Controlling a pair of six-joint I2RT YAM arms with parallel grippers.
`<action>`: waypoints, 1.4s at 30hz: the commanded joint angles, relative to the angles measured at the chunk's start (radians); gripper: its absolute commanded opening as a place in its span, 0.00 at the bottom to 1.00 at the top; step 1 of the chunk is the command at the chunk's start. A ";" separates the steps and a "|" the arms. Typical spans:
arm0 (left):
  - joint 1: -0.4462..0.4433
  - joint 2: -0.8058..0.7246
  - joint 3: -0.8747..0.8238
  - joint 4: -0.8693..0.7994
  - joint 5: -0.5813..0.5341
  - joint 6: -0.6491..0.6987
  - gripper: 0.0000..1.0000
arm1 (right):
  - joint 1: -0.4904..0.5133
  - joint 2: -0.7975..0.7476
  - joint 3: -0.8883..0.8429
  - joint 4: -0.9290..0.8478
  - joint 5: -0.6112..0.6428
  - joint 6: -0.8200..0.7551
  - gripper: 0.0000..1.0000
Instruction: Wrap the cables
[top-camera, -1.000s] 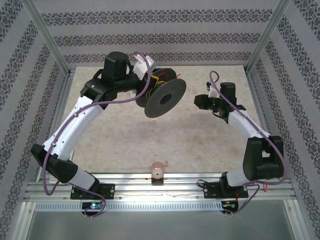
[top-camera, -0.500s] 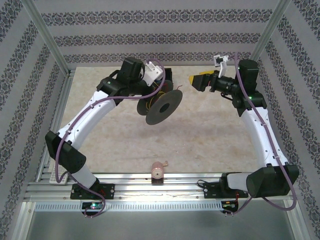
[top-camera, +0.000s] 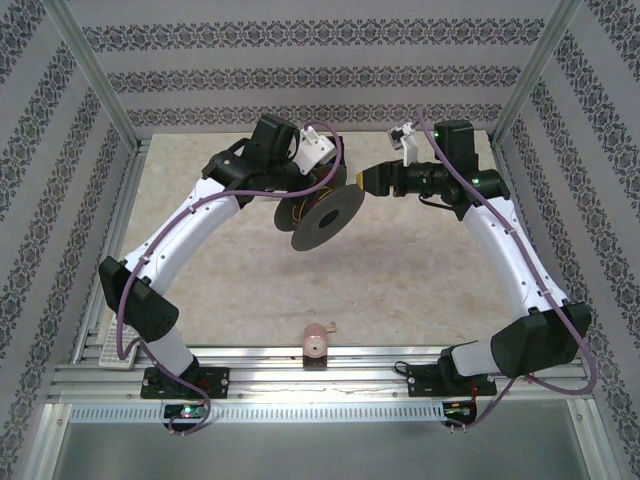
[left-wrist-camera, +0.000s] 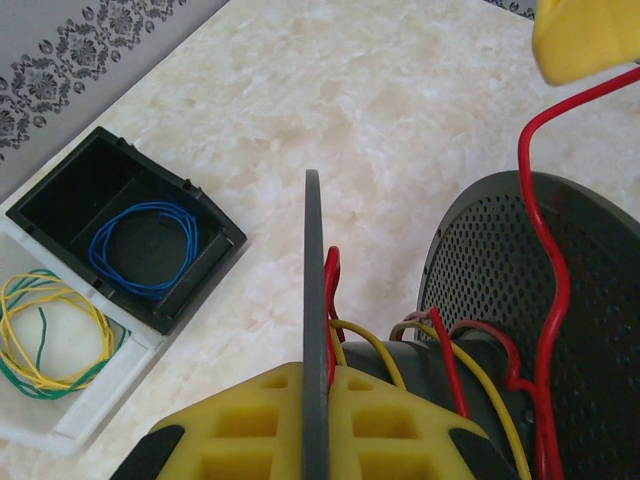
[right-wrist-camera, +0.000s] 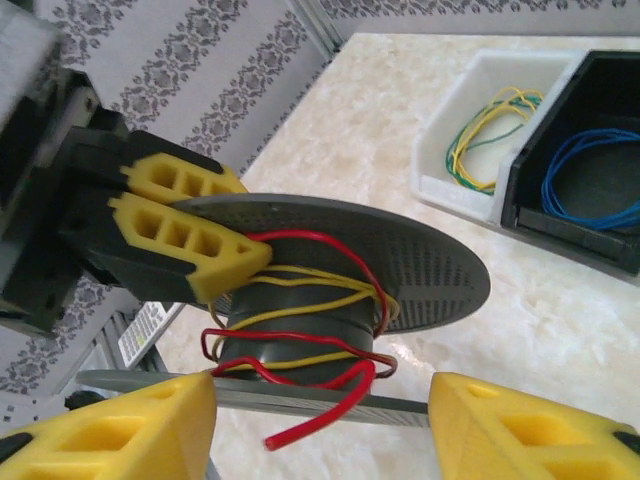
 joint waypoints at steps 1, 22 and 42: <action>-0.017 -0.002 0.053 0.004 0.005 0.018 0.00 | 0.018 0.008 0.040 -0.054 0.081 -0.048 0.58; -0.038 0.014 0.077 -0.010 0.020 0.024 0.00 | 0.054 0.037 0.048 0.011 0.154 -0.031 0.28; -0.038 0.002 0.098 -0.019 0.038 0.028 0.00 | 0.017 0.016 -0.043 0.054 0.253 -0.024 0.00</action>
